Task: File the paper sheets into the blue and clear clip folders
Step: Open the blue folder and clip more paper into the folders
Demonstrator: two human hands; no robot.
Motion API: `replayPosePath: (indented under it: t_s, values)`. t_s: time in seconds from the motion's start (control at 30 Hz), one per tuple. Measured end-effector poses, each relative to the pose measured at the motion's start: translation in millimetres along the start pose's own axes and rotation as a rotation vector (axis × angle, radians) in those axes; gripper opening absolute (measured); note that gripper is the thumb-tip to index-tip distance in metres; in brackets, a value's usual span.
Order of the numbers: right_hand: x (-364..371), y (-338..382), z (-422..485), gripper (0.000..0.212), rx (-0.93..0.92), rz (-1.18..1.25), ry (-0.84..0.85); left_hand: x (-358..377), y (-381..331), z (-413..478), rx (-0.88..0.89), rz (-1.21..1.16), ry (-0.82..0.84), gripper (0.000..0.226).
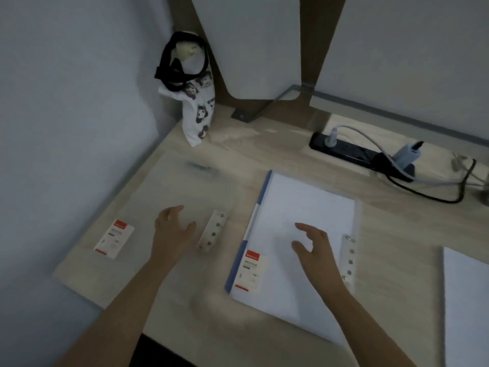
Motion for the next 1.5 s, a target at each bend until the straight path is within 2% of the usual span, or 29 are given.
replayPosePath:
  t_s: [0.07,0.17,0.23,0.33,0.4,0.47,0.57,0.67,0.7,0.77,0.8,0.9,1.1,1.23,1.33,1.5]
  values:
    - [24.2,30.9,6.8,0.038,-0.010,0.107,0.124,-22.4,10.9,20.2,-0.013,0.063,-0.047,0.057]
    - [68.4,56.1,16.2,0.037,0.161,0.322,0.322,-46.5,38.2,43.5,-0.106,0.144,-0.107,0.066]
    - [91.1,60.9,22.1,0.034,0.308,0.456,0.404,-52.9,54.7,52.9,-0.195,0.167,-0.091,0.075]
    - [118.2,62.4,28.1,0.016,0.446,0.528,0.464,-58.0,72.9,60.9,-0.276,0.177,-0.087,0.084]
    - [130.5,64.8,30.8,0.033,0.515,0.573,0.447,-59.0,79.6,62.6,-0.276,0.217,-0.158,0.082]
    - [142.0,69.5,31.8,0.029,0.558,0.601,0.414,-60.9,83.6,64.6,-0.270,0.215,-0.167,0.076]
    - [150.7,72.6,33.2,0.023,0.597,0.615,0.372,-68.8,94.5,71.5,-0.333,0.109,-0.080,0.067]
    - [154.5,74.5,31.1,0.011,0.616,0.603,0.362,-77.6,110.8,74.2,-0.397,0.070,-0.053,0.077]
    - [156.1,74.6,31.1,0.009,0.582,0.588,0.363,-80.1,113.5,71.9,-0.414,0.032,-0.045,0.080]
    - [161.4,66.8,35.2,0.037,0.499,0.568,0.368,-85.2,110.8,63.7,-0.411,-0.051,-0.048,0.076]
    - [157.3,71.6,32.7,0.044,0.466,0.556,0.371,-88.0,107.4,60.3,-0.389,-0.078,-0.053,0.072]
    - [142.5,87.0,21.6,0.027,0.378,0.611,0.356,-98.4,91.1,45.4,-0.306,-0.177,-0.060,0.053]
    - [93.4,92.9,12.1,0.028,0.120,0.733,0.303,-109.3,31.7,12.3,-0.155,-0.384,-0.126,0.045]
    - [35.4,63.1,9.2,0.042,0.102,0.732,0.164,-73.5,-16.5,0.6,-0.055,-0.428,-0.062,0.041]
    - [-13.2,19.2,-1.0,0.057,0.188,0.761,0.009,-22.6,-59.3,-11.9,0.016,-0.442,0.036,0.036]
    - [-79.1,-57.3,-32.7,0.036,0.306,0.699,-0.187,66.5,-101.9,-51.8,0.091,-0.440,0.273,0.026]
Point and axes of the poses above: each hand's wrist, its own z-axis towards the middle knuckle, its own x-axis out of the palm, y = z × x, the point moved 2 cm from there along z, towards the middle knuckle, and after that the axes turned 2 degrees about y, right-handed, at the moved point
